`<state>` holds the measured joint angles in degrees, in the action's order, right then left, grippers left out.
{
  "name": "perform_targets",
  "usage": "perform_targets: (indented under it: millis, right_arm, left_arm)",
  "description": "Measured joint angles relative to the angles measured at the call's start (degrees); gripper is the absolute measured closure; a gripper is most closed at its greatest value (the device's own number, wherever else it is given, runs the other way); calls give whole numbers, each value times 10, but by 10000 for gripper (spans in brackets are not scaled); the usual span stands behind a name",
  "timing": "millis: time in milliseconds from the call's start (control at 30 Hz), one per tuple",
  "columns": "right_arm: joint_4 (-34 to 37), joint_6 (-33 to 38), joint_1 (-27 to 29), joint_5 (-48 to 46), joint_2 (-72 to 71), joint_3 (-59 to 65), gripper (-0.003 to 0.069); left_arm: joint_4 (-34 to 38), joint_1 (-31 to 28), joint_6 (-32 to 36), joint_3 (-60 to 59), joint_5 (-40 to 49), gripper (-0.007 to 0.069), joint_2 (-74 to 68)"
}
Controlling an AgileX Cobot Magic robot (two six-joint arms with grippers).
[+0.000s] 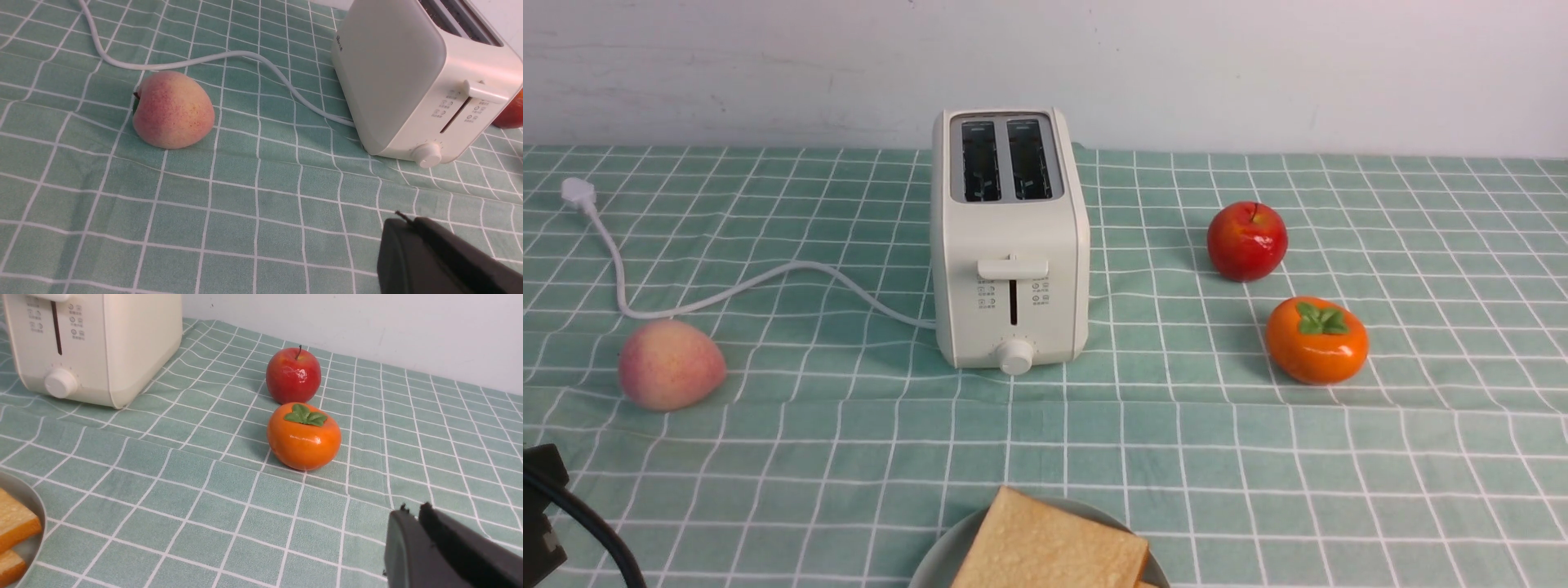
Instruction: Take toasted bread from bread machine on blue coffee table place on plate.
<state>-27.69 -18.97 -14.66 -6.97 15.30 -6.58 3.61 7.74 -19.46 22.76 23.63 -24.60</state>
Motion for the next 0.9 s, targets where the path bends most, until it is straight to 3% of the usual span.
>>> perform_targets:
  millis: [500,900]
  right_arm:
    - [0,0,0,0,0,0,592]
    - [0,0,0,0,0,0,573]
  left_arm:
    - [0,0,0,-2,0,638,7]
    - [-27,0,0,-115,0,629,212]
